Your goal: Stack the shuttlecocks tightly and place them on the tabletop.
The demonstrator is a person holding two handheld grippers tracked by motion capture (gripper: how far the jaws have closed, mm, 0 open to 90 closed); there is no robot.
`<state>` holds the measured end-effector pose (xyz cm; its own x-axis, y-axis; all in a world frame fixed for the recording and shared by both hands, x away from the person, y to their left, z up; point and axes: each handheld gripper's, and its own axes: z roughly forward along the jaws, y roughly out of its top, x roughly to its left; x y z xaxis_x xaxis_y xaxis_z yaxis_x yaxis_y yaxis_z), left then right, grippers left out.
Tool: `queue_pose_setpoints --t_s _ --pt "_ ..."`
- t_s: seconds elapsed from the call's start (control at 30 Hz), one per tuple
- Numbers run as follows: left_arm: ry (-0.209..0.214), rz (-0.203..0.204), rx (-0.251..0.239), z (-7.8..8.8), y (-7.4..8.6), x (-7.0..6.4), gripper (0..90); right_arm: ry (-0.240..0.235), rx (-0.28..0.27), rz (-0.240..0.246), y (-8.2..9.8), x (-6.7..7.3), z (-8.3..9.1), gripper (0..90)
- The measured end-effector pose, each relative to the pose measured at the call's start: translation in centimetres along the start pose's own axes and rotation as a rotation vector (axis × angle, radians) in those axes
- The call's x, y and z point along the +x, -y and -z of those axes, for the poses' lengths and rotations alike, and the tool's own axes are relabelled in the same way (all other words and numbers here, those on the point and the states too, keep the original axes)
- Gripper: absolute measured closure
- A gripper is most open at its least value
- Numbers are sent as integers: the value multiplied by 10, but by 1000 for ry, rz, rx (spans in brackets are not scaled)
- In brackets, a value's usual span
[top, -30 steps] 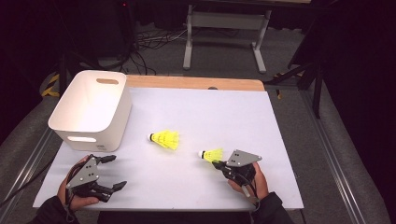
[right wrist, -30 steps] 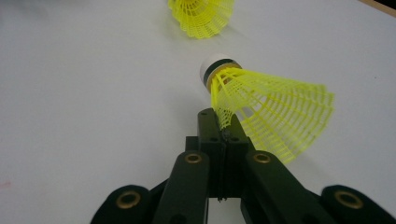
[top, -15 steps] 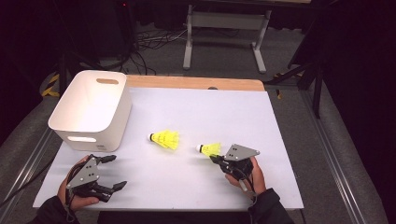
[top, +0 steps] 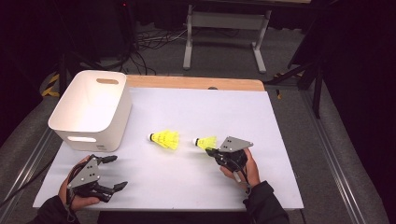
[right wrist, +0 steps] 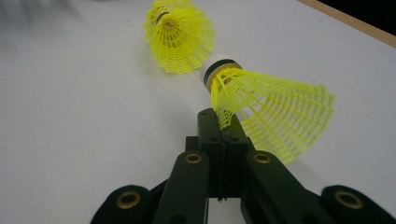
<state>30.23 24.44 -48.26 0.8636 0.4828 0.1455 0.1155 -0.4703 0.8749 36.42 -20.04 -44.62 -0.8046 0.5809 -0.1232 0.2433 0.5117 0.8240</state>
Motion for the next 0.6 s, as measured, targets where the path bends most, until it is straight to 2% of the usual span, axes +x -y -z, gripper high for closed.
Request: queue_pose_setpoints --t_s 0.6 --pt "6 -6 4 0 0 1 86 -53 16 23 -19 4 -34 900"
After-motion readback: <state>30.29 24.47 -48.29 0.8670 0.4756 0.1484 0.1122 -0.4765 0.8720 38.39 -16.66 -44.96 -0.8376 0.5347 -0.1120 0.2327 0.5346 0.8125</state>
